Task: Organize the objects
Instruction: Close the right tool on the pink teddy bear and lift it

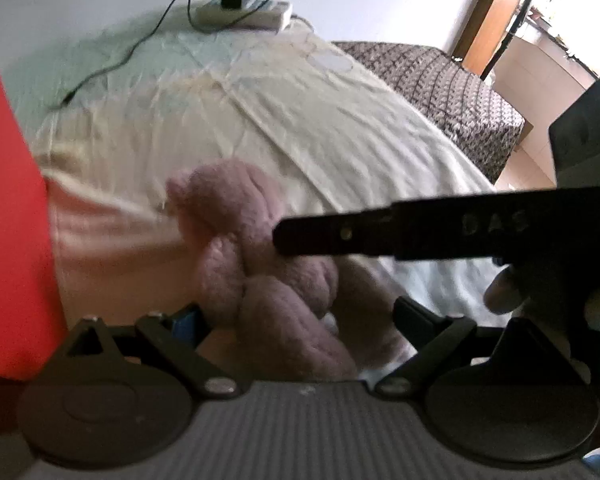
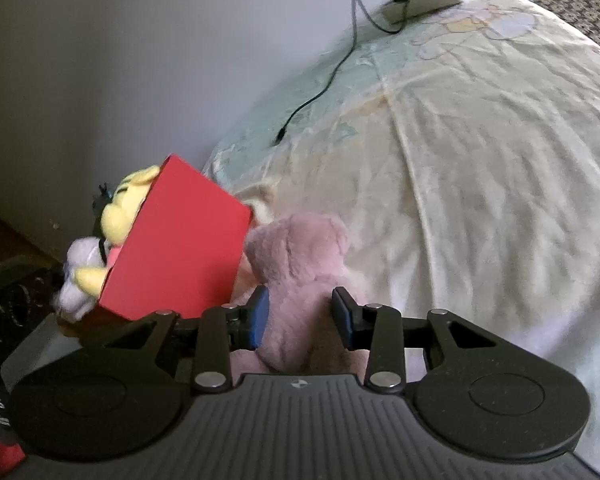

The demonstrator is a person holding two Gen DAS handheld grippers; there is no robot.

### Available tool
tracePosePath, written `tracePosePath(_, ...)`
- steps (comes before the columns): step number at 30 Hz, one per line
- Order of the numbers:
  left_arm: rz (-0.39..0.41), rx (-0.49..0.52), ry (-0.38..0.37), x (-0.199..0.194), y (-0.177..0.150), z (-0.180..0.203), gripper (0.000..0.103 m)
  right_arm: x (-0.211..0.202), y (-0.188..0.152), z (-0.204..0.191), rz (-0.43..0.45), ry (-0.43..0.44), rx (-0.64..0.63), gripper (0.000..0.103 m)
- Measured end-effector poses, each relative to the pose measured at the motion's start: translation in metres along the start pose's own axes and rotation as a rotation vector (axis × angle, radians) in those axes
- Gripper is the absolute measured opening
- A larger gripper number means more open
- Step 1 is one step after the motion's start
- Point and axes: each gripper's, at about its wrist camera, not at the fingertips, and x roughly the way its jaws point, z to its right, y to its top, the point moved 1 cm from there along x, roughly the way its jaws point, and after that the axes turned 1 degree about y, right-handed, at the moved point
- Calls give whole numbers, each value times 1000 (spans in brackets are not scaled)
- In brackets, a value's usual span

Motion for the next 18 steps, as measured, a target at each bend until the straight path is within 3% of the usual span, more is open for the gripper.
tracePosePath(10, 48, 104, -57, 10, 44, 33, 94, -27, 13, 40, 77, -19, 170, 39)
tracePosePath(15, 46, 171, -123, 19, 54, 59, 94, -47, 15, 61, 128, -71, 230, 38)
tracePosePath(18, 39, 215, -118, 27, 54, 70, 94, -56, 16, 73, 149, -82, 272, 39)
